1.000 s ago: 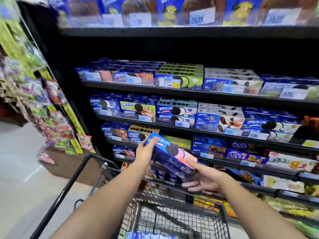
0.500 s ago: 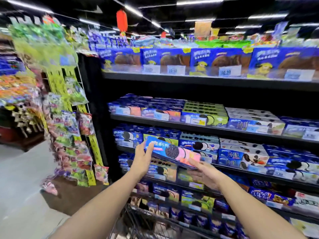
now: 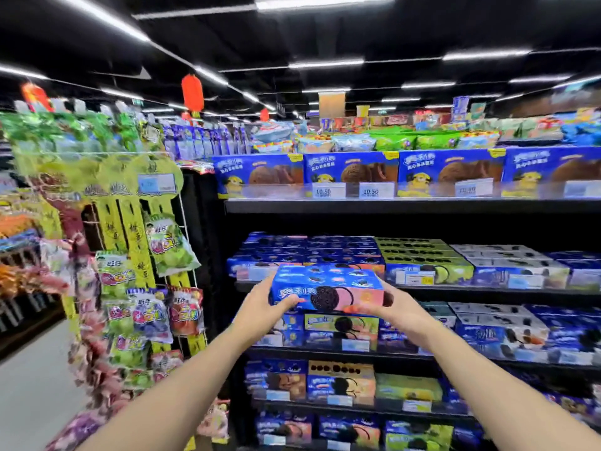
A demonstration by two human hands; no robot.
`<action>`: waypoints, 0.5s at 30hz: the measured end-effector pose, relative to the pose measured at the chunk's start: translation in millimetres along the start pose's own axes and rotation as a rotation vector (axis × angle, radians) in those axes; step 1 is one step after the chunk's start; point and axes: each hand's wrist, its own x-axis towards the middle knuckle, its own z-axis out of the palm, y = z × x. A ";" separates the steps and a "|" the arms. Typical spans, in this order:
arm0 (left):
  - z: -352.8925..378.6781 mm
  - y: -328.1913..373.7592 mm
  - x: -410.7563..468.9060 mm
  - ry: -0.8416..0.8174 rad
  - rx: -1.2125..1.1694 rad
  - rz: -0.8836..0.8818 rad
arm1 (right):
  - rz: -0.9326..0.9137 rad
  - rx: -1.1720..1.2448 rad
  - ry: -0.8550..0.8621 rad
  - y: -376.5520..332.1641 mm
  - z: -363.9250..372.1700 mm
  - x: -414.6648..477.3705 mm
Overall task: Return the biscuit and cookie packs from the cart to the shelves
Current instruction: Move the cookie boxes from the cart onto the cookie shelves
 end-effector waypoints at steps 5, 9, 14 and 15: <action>-25.3 -12.7 39.0 0.091 0.004 -0.011 | -0.031 -0.151 0.034 -39.8 5.0 42.5; -38.3 -23.8 69.9 0.122 0.011 -0.052 | -0.070 -0.292 -0.024 -56.9 11.8 82.1; -53.6 -48.6 110.0 0.128 0.075 -0.093 | -0.068 -0.400 -0.059 -62.2 24.3 137.1; -55.6 -54.5 116.1 0.138 0.086 -0.105 | -0.063 -0.440 -0.062 -62.4 27.1 148.3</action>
